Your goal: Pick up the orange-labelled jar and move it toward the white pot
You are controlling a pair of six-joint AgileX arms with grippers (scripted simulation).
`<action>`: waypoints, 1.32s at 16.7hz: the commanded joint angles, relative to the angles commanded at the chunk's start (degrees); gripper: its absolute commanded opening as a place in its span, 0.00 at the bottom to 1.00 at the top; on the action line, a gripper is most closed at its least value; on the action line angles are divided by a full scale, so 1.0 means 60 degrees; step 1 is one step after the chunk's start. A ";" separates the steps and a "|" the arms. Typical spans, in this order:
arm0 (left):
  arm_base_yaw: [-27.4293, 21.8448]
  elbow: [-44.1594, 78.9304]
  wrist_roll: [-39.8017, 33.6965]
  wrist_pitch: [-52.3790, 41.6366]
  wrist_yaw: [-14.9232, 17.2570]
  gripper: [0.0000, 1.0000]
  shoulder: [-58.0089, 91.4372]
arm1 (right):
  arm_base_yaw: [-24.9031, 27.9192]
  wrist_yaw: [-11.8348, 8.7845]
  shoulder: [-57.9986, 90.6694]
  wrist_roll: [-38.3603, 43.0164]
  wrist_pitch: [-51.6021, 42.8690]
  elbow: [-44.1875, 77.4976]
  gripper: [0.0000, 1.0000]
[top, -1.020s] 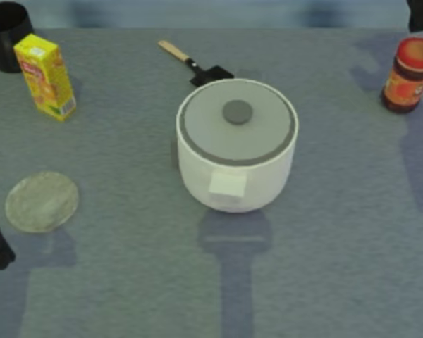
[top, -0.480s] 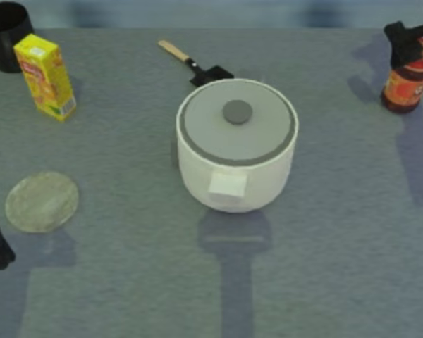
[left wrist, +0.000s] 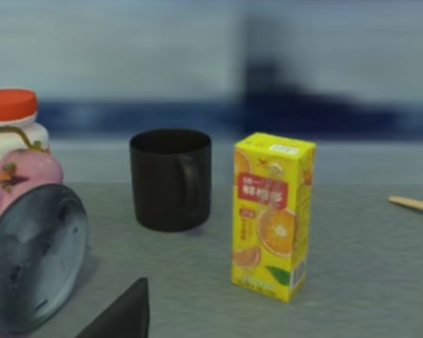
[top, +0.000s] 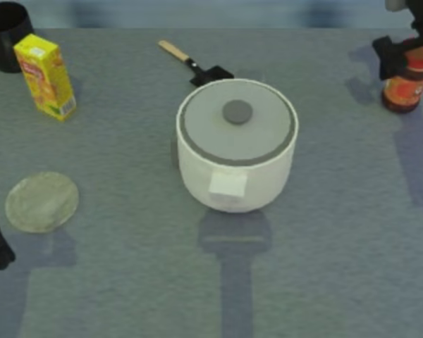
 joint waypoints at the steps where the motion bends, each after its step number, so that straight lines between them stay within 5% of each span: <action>1: 0.0000 0.0000 0.0000 0.0000 0.0000 1.00 0.0000 | 0.0012 0.0004 0.0055 0.0012 0.0123 -0.0067 1.00; 5: 0.0000 0.0000 0.0000 0.0000 0.0000 1.00 0.0000 | 0.0017 0.0006 0.0076 0.0017 0.0170 -0.0092 1.00; 18: 0.0000 0.0000 0.0000 0.0000 0.0000 1.00 0.0000 | 0.0017 0.0006 0.0076 0.0017 0.0170 -0.0092 0.02; 22: 0.0000 0.0000 0.0000 0.0000 0.0000 1.00 0.0000 | 0.0017 0.0006 0.0076 0.0017 0.0170 -0.0092 0.00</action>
